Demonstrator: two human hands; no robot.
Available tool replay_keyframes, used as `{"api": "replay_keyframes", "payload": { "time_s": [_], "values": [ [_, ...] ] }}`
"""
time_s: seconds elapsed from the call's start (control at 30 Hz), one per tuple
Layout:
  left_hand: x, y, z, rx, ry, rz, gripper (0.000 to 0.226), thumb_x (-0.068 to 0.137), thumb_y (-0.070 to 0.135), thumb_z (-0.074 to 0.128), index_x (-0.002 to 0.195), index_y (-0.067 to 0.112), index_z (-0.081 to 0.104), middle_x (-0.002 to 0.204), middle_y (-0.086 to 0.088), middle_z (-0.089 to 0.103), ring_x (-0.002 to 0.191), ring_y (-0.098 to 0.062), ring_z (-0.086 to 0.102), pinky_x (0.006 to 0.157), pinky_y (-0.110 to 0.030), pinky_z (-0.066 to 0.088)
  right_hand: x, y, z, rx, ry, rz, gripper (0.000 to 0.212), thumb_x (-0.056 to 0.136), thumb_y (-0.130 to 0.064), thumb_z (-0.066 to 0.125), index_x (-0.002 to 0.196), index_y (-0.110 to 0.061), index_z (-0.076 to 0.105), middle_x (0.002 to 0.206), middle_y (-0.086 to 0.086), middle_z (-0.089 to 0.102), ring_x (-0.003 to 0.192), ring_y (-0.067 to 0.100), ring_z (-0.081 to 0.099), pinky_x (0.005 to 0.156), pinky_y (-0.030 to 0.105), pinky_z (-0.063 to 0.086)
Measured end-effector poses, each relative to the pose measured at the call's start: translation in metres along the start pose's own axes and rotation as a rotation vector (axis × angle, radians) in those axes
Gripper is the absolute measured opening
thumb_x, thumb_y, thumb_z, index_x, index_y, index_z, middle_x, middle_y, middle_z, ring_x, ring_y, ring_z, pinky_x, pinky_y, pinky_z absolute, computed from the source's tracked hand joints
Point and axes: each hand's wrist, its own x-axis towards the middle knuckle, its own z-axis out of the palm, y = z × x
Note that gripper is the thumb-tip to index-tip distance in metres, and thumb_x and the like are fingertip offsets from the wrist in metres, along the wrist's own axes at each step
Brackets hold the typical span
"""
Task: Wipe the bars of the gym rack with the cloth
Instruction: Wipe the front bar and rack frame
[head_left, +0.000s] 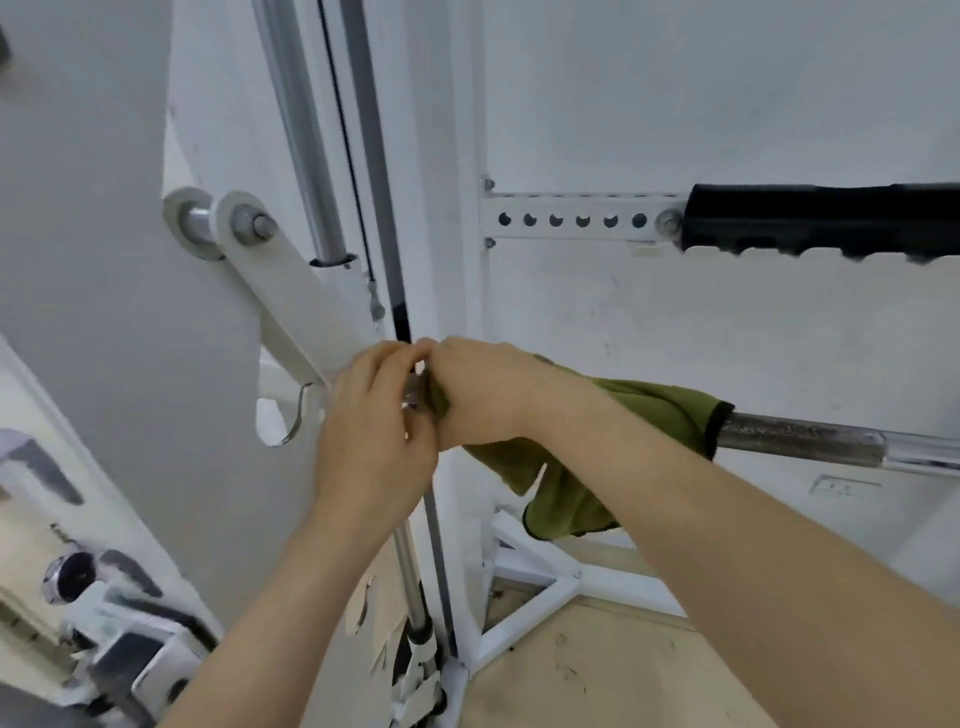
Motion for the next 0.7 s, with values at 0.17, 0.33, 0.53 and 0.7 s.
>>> {"api": "replay_keyframes", "payload": {
  "time_s": [0.17,0.33,0.53,0.7],
  "values": [
    [0.023,0.074,0.037,0.232,-0.339,0.38,0.063,0.084,0.061,0.054,0.138,0.028,0.045,0.135,0.007,0.05,0.124,-0.016,0.043,0.102,-0.032,0.035,-0.101,0.094,-0.049,0.165,0.173,0.39,0.04,0.089,-0.042,0.054,0.128,-0.031,0.056,0.125,-0.005,0.06,0.117,0.018,0.054,0.1,0.039,0.042],
    [0.035,0.084,0.081,0.556,-0.433,0.528,0.048,0.08,0.071,0.049,0.099,0.028,0.057,0.088,0.007,0.057,0.082,-0.018,0.053,0.066,-0.032,0.03,-0.155,0.133,-0.017,-0.011,0.089,0.814,0.068,0.097,-0.055,0.027,0.059,-0.011,0.062,0.05,-0.001,0.064,0.062,0.021,0.063,0.062,0.031,0.044],
    [0.049,-0.014,0.034,0.543,-0.273,0.317,0.041,0.069,0.038,0.073,0.108,0.029,0.064,0.117,-0.006,0.057,0.108,-0.031,0.051,0.087,-0.045,0.043,-0.159,0.134,-0.01,-0.091,0.201,0.788,0.071,0.096,-0.057,0.028,0.054,-0.009,0.06,0.051,0.001,0.063,0.057,0.021,0.059,0.057,0.029,0.039],
    [0.054,-0.022,0.024,0.574,-0.374,0.367,0.039,0.074,0.055,0.066,0.106,0.033,0.062,0.106,0.005,0.06,0.099,-0.023,0.052,0.082,-0.039,0.043,-0.151,0.129,0.0,-0.126,0.3,0.76,0.069,0.095,-0.056,0.024,0.057,-0.009,0.057,0.058,0.006,0.065,0.058,0.026,0.06,0.066,0.033,0.05]
  ]
}}
